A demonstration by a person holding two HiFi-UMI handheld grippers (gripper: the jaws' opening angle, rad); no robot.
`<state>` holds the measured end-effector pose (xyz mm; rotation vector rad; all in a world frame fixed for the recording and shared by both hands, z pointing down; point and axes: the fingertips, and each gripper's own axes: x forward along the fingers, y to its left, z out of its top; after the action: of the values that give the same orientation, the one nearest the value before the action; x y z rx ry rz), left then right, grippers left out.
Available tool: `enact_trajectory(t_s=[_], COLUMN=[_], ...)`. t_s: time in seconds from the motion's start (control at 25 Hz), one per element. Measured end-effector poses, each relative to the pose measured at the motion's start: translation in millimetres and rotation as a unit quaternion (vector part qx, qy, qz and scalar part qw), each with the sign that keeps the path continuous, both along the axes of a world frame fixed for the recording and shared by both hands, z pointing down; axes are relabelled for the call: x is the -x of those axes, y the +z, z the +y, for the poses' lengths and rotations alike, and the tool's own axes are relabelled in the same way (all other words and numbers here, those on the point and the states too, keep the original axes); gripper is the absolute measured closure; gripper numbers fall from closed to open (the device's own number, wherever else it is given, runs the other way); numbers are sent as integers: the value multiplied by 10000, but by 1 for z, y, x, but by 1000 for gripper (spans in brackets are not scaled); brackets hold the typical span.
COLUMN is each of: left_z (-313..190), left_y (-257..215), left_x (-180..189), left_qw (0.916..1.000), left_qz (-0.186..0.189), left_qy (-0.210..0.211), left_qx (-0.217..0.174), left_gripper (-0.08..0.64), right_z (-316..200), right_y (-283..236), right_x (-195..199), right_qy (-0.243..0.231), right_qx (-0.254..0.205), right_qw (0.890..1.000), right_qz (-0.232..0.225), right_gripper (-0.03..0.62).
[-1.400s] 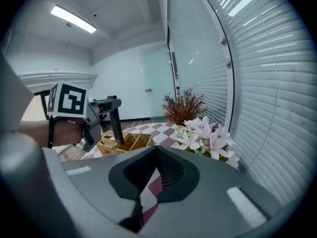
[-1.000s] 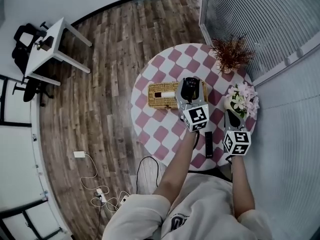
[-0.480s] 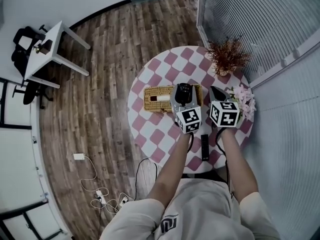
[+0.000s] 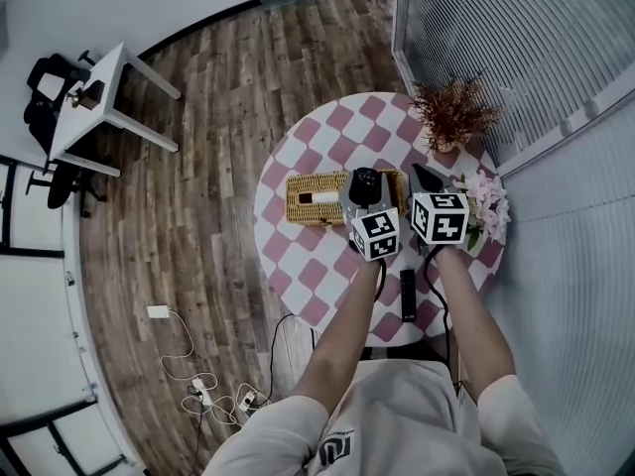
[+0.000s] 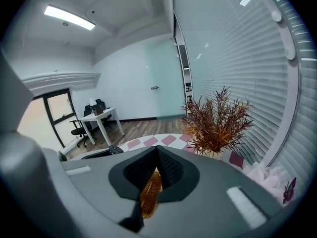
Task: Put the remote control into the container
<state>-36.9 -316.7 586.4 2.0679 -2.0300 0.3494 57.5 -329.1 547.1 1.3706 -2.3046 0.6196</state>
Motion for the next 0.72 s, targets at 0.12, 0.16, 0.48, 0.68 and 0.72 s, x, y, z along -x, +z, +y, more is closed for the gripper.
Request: enact_trajectory(t_s=[0.12,0.16,0.48,0.68,0.72], left_z=[-2,-2,-4,1,3], left_y=[-1,-1,-8,-28,-32], left_x=[1,1,-5,0,1], left_qw=[10000,10000,9996,9994,9993], left_qz=[-22,-43,-54,156,174], left_qy=[25,46,274,297,309], left_qx=[2,13,91,-67,-105], left_gripper=[316,316,181,183,184], right_z=[1,2,5,8,9], right_y=[-1,-2,1,-3,-4], right_x=[0,0,1,-1,-1], right_qy=[-2,-1,-41,-26,-16], right_qx=[-10,-16,17,-39,-57], right_qw=[10000,10000,10000,10000,10000], right_qz=[2,4,50,39,29], right_gripper=[591,591,591,591,591])
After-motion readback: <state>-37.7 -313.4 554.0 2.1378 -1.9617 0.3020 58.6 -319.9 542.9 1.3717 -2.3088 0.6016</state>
